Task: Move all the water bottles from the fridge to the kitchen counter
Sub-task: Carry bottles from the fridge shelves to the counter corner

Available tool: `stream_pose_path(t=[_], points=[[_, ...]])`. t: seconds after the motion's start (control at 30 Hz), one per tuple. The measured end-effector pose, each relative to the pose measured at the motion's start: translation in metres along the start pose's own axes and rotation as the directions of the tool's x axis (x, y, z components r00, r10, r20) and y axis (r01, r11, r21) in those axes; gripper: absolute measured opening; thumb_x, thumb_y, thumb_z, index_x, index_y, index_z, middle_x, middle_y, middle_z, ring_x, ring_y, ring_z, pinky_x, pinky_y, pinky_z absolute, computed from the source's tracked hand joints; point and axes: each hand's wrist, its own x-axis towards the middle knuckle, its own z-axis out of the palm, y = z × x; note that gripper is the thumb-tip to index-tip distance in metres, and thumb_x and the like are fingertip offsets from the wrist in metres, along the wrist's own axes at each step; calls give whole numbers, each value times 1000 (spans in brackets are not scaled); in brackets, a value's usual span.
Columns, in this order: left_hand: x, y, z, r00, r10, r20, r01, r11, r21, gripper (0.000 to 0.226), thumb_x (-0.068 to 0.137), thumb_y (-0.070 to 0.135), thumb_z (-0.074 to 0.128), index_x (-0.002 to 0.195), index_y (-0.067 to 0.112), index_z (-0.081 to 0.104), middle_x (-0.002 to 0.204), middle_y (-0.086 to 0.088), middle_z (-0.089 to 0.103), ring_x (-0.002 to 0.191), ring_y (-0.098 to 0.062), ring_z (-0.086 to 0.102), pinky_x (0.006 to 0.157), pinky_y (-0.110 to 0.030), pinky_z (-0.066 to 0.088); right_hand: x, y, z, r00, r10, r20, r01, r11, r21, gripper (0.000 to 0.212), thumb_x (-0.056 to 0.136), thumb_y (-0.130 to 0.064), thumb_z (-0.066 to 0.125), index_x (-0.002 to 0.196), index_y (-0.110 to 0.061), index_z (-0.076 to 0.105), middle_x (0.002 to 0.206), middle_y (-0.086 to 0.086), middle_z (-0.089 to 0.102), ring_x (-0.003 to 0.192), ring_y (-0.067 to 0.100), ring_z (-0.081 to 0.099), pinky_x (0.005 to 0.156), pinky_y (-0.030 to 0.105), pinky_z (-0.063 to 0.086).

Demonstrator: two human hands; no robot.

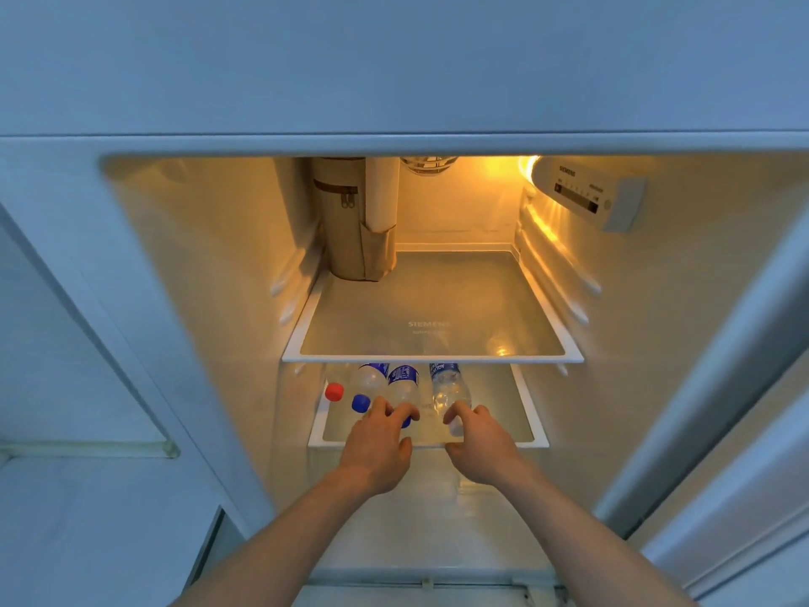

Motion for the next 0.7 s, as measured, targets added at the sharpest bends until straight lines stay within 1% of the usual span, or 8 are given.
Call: stream_pose_path(t=[0.1, 0.17, 0.3, 0.37, 0.43, 0.57, 0.63, 0.7], points=[[-3, 14, -7, 994, 32, -105, -35, 999, -24, 34, 99, 24, 63, 123, 41, 45, 117, 8, 44, 91, -11, 56, 81, -18, 51, -9, 3, 0, 998, -8, -60, 10, 999, 39, 30, 97, -35, 70, 118, -35, 49, 119, -2, 52, 98, 18, 58, 88, 28, 54], [-5, 19, -12, 985, 59, -161, -66, 997, -36, 34, 99, 23, 63, 121, 42, 45, 112, 11, 44, 89, -11, 56, 77, -17, 49, -15, 1, -3, 992, -8, -127, 17, 997, 70, 25, 97, -38, 68, 113, -38, 49, 114, -4, 52, 95, 17, 60, 83, 28, 54], [-10, 22, -18, 972, 63, -226, -83, 993, -80, 30, 101, 23, 60, 116, 45, 46, 104, 14, 46, 84, -10, 58, 70, -12, 43, -27, -7, -19, 966, -31, -258, 59, 993, 103, 20, 97, -41, 68, 106, -41, 50, 108, -9, 52, 92, 14, 59, 72, 24, 45], [-14, 22, -20, 967, 51, -249, -76, 993, -92, 29, 102, 25, 59, 115, 47, 45, 105, 13, 49, 85, -11, 58, 70, -15, 48, -34, -12, -29, 952, -58, -302, 89, 992, 89, 15, 97, -42, 66, 104, -41, 52, 104, -12, 52, 91, 14, 60, 69, 25, 41], [-19, 22, -21, 962, 44, -271, -73, 993, -96, 28, 102, 26, 58, 116, 47, 46, 109, 11, 52, 87, -12, 58, 73, -24, 54, -40, -17, -37, 941, -88, -326, 121, 989, 82, 12, 97, -39, 64, 104, -39, 55, 105, -12, 53, 91, 14, 58, 69, 26, 42], [-33, 21, -26, 954, 39, -298, -87, 985, -149, 27, 101, 23, 61, 117, 42, 50, 117, 10, 56, 98, -14, 58, 83, -35, 56, -50, -25, -51, 902, -140, -409, 190, 978, 84, 7, 99, -37, 59, 105, -37, 58, 107, -13, 57, 93, 14, 59, 70, 27, 41], [-42, 21, -29, 954, 26, -298, -86, 978, -188, 27, 101, 23, 62, 117, 41, 50, 120, 10, 57, 101, -13, 58, 85, -34, 57, -54, -26, -62, 879, -140, -455, 207, 973, 99, 7, 100, -36, 56, 106, -35, 59, 104, -13, 56, 90, 15, 56, 70, 28, 37], [-52, 19, -30, 950, 12, -313, -86, 971, -223, 27, 100, 23, 62, 117, 41, 51, 120, 13, 57, 101, -11, 58, 81, -29, 55, -59, -25, -74, 865, -136, -484, 215, 970, 111, 6, 101, -35, 54, 105, -34, 58, 101, -12, 55, 87, 15, 53, 68, 29, 35]])
